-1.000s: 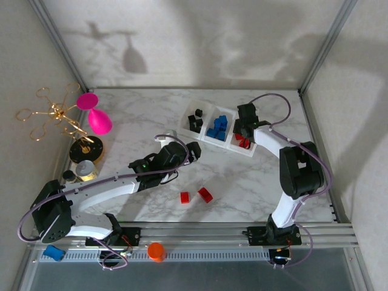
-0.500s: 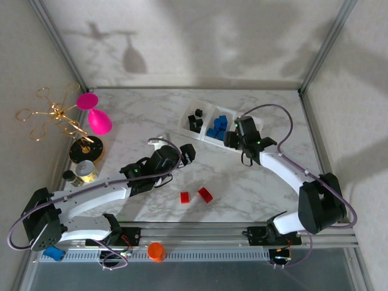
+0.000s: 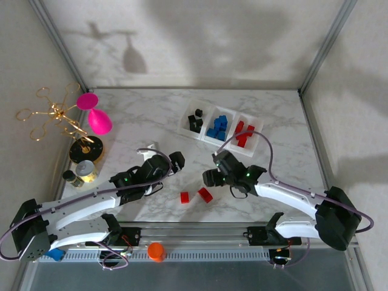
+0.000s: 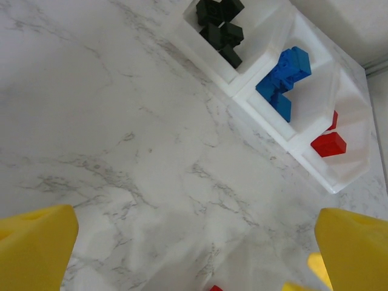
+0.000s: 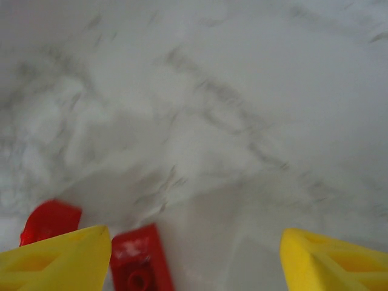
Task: Sort the legos into containers by color
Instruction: Pick up the lego from the bottom-center of the table.
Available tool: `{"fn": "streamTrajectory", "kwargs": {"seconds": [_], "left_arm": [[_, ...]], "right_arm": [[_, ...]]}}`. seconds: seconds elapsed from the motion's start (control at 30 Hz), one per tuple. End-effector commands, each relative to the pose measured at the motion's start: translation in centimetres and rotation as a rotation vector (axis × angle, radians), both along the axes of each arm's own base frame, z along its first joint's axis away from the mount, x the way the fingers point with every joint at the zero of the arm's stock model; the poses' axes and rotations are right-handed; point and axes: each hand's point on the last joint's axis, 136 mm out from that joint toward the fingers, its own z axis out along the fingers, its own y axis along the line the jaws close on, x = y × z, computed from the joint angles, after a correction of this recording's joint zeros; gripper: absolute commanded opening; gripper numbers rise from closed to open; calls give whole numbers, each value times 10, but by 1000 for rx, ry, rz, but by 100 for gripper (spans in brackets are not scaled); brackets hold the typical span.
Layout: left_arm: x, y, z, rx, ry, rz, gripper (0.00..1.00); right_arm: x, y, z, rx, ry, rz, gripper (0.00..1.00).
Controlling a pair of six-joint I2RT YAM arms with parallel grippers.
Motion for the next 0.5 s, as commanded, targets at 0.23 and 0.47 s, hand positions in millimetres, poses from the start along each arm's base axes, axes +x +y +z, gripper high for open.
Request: {"fn": "streamTrajectory", "kwargs": {"seconds": [0.23, 0.47], "left_arm": [[-11, 31, -17, 12, 34, 97, 100], [-12, 33, -17, 14, 31, 100, 100]], "right_arm": [[-48, 27, -38, -126, 37, 178, 73], [-45, 28, -58, -239, 31, 179, 65]]}}
